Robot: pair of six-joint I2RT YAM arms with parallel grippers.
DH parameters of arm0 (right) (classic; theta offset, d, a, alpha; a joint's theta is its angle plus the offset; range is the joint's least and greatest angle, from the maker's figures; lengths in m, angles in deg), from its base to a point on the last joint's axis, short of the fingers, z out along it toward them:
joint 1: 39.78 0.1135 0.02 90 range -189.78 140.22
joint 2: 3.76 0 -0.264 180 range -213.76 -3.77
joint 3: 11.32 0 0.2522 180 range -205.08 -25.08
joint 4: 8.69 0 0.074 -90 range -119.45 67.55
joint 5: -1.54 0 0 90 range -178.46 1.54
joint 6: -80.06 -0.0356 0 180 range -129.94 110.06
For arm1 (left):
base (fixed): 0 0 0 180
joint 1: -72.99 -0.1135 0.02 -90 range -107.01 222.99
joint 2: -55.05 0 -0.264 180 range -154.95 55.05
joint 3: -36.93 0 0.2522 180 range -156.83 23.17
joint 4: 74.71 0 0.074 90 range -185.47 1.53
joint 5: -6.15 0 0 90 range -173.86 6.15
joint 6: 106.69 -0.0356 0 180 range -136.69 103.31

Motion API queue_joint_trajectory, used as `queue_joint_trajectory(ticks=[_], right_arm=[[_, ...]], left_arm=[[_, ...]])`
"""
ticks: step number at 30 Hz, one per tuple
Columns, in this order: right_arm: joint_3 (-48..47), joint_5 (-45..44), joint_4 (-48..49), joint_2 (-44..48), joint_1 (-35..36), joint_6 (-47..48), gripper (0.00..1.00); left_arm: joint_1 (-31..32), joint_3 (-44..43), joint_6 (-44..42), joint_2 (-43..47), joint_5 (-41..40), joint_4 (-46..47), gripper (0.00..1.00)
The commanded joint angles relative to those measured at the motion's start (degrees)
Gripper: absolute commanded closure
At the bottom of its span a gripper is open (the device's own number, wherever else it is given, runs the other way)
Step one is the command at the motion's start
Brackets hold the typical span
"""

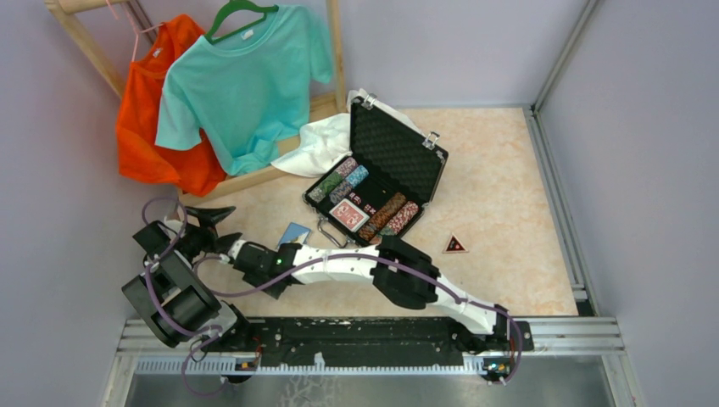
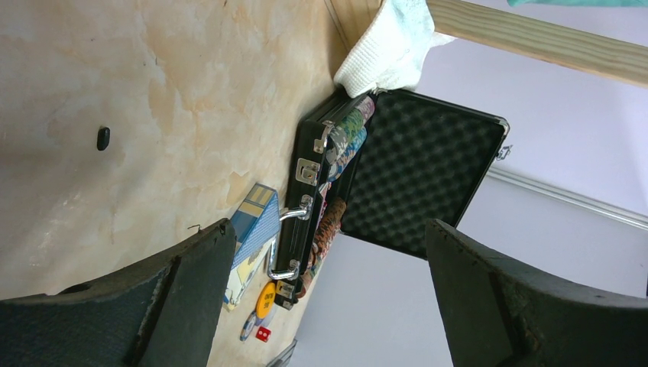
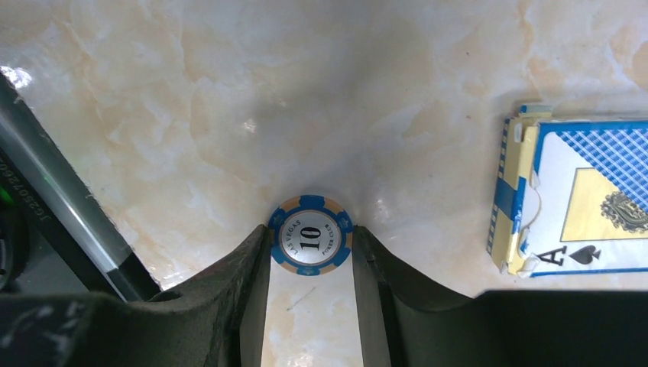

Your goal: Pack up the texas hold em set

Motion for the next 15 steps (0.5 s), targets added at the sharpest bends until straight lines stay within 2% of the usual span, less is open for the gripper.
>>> queue_joint_trajectory(ticks=[1, 15], right_arm=[[3.6, -2.4, 0.1, 5.1, -1.5, 0.3, 0.62], [9.1, -4.6, 1.6, 11.0, -3.2, 0.0, 0.61]], left_arm=[[-0.4, 0.3, -0.4, 0.1, 1.0, 1.5, 0.02], [-0.1, 0.2, -0.8, 1.3, 0.8, 1.3, 0.02]])
